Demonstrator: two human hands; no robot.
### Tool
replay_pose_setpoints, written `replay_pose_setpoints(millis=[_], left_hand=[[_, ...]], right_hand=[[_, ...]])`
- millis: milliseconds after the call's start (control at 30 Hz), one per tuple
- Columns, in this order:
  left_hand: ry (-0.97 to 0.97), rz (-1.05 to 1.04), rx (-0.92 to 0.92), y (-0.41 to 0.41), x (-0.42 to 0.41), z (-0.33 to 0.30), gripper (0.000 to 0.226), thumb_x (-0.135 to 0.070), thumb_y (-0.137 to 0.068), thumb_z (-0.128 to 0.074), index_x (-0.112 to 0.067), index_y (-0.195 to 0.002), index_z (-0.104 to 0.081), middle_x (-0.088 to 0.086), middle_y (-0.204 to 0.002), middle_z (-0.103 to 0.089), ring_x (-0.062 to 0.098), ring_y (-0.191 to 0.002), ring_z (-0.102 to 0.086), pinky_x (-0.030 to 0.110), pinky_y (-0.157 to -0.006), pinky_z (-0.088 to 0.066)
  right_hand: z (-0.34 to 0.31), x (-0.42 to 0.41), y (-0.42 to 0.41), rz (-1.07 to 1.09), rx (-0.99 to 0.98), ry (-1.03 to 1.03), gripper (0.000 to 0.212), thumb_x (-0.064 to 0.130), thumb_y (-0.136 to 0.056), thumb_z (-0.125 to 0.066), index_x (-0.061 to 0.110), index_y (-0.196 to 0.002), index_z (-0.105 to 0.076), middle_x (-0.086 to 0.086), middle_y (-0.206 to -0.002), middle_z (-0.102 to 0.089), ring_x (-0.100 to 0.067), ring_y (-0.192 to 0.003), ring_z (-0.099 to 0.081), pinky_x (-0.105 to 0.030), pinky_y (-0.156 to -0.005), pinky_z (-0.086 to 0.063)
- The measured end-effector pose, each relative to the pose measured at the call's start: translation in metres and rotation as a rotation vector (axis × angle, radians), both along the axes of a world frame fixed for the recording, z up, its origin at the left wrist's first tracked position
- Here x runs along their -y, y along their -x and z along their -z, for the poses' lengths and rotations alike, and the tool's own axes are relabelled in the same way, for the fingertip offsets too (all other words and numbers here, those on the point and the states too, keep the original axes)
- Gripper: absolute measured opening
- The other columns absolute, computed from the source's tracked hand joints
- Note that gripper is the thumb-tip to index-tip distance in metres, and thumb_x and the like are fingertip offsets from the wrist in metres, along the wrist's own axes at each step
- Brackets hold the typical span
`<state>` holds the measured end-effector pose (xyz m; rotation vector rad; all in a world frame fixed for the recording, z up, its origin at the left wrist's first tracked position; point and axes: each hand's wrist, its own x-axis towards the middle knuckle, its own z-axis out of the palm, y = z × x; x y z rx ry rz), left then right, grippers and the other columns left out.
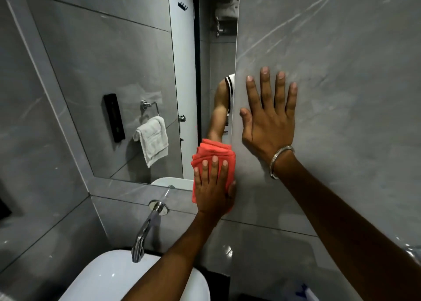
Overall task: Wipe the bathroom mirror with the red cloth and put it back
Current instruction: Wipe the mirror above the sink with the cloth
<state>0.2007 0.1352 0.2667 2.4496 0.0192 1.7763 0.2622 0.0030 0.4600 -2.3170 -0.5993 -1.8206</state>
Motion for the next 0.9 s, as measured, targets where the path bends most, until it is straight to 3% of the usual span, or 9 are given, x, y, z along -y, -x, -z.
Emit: replay_pose_setpoints(millis=[100, 233, 400, 567, 767, 900], left_hand=[[-0.014, 0.022, -0.019, 0.005, -0.002, 0.018, 0.069, -0.051, -0.107, -0.026, -0.023, -0.166, -0.001, 0.001, -0.175, 0.007, 0.034, -0.154, -0.020, 0.052, -0.125, -0.012], [0.057, 0.005, -0.081, 0.009, -0.001, -0.002, 0.065, -0.048, -0.109, -0.020, -0.023, -0.166, -0.002, 0.001, -0.175, 0.006, 0.025, -0.162, 0.001, 0.053, -0.125, -0.012], [0.115, 0.005, -0.047, -0.002, 0.004, -0.122, 0.064, -0.046, -0.109, -0.019, -0.020, -0.166, -0.005, 0.004, -0.175, 0.002, 0.027, -0.163, 0.001, 0.050, -0.131, 0.003], [0.004, -0.009, 0.055, -0.012, -0.002, -0.246, 0.065, -0.050, -0.109, -0.013, -0.018, -0.166, -0.004, 0.005, -0.175, 0.003, 0.026, -0.163, 0.002, 0.051, -0.131, 0.001], [-0.078, -0.014, 0.128, -0.014, -0.014, -0.395, 0.068, -0.047, -0.109, -0.025, -0.018, -0.165, 0.000, 0.007, -0.175, 0.007, 0.027, -0.162, 0.009, 0.050, -0.131, 0.005], [-0.110, -0.040, 0.153, -0.016, -0.028, -0.446, 0.071, -0.048, -0.108, -0.029, -0.018, -0.166, -0.001, 0.007, -0.175, 0.008, 0.027, -0.162, 0.010, 0.051, -0.131, 0.002]], right_hand=[[0.013, 0.003, 0.004, 0.001, -0.029, 0.012, 0.069, 0.050, -0.105, -0.027, 0.024, -0.167, -0.009, -0.009, -0.174, -0.006, -0.025, -0.160, 0.017, -0.051, -0.130, 0.009], [0.012, 0.010, 0.013, -0.044, -0.060, 0.040, 0.067, 0.047, -0.105, -0.023, 0.023, -0.167, -0.014, -0.006, -0.176, -0.010, -0.022, -0.163, 0.009, -0.045, -0.132, 0.006], [-0.035, 0.031, 0.020, -0.187, -0.058, 0.139, 0.065, 0.046, -0.104, -0.025, 0.019, -0.163, -0.030, -0.006, -0.174, -0.020, -0.024, -0.163, -0.010, -0.038, -0.133, 0.003], [-0.128, 0.037, 0.023, -0.307, -0.052, 0.038, 0.062, 0.040, -0.104, -0.030, 0.022, -0.163, -0.025, -0.001, -0.173, -0.016, -0.019, -0.164, -0.005, -0.032, -0.133, 0.002], [-0.240, 0.027, 0.020, -0.356, -0.015, 0.148, 0.062, 0.043, -0.105, -0.021, 0.020, -0.162, -0.030, -0.001, -0.172, -0.023, -0.016, -0.162, -0.011, -0.038, -0.132, -0.007], [-0.291, 0.015, 0.019, -0.369, -0.009, 0.247, 0.061, 0.042, -0.105, -0.024, 0.021, -0.162, -0.031, 0.000, -0.171, -0.027, -0.013, -0.162, -0.013, -0.033, -0.132, -0.005]])
